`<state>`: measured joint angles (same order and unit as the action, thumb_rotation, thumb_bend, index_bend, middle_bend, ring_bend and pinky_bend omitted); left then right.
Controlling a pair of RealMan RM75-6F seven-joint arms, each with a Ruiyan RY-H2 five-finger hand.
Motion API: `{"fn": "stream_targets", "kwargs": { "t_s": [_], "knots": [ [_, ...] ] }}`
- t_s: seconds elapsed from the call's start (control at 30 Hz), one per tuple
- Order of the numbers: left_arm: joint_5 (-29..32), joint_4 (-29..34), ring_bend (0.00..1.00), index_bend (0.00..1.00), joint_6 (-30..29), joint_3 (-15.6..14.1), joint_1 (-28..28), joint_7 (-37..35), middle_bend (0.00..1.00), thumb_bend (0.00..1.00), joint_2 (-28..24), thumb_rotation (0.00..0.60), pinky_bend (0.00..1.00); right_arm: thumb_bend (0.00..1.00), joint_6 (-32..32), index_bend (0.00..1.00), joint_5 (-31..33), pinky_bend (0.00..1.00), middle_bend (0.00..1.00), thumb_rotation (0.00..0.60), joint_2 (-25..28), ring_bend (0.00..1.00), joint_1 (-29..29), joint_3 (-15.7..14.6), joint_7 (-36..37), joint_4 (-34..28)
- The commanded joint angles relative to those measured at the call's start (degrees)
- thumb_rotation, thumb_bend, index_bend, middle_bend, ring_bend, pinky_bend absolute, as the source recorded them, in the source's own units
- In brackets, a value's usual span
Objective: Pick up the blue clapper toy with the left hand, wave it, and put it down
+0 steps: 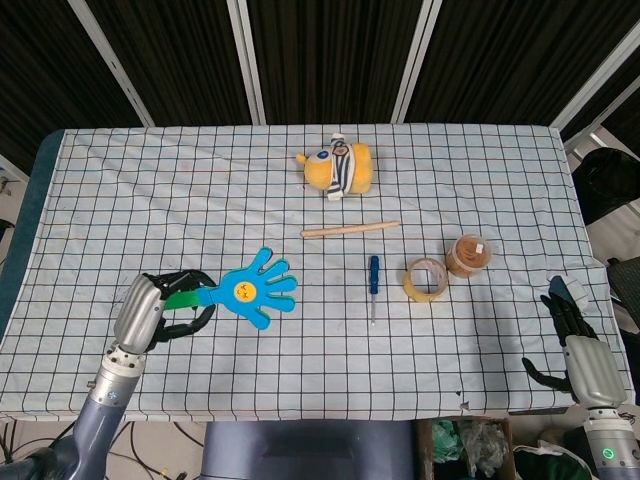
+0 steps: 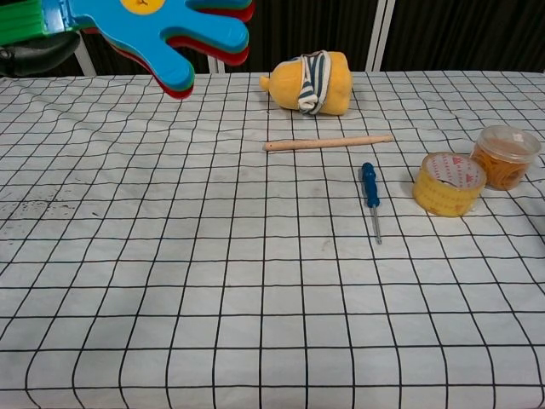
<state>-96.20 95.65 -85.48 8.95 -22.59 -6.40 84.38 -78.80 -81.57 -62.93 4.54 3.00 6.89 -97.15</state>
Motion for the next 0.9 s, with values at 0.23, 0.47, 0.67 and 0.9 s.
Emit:
{"fn": "stream_targets", "kwargs": {
  "t_s": [0.23, 0.47, 0.67, 0.9],
  "knots": [
    [26.6, 12.4, 0.69, 0.75, 3.0, 4.5, 2.6, 40.7, 0.79, 0.58, -1.9, 0.600, 0.92, 0.22, 0.1, 0.00, 0.2, 0.15, 0.00, 0.600, 0.1, 0.00, 0.0, 0.0, 0.1, -0.2],
    [23.2, 14.5, 0.69, 0.75, 6.0, 4.4, 1.8, 29.8, 0.79, 0.58, -2.5, 0.600, 0.91, 0.22, 0.2, 0.00, 0.4, 0.15, 0.00, 0.600, 0.1, 0.00, 0.0, 0.1, 0.1, -0.4],
    [12.0, 11.8, 0.69, 0.74, 8.5, 3.1, 0.8, 5.4, 0.79, 0.58, -3.6, 0.600, 0.91, 0.22, 0.3, 0.00, 0.4, 0.15, 0.00, 0.600, 0.1, 0.00, 0.0, 0.1, 0.0, -0.4],
    [8.2, 7.3, 0.69, 0.74, 10.8, 1.9, -1.3, -2.4, 0.79, 0.57, -3.7, 0.600, 0.90, 0.22, 0.3, 0.00, 0.3, 0.15, 0.00, 0.600, 0.2, 0.00, 0.0, 0.0, 0.1, -0.5]
  ]
}}
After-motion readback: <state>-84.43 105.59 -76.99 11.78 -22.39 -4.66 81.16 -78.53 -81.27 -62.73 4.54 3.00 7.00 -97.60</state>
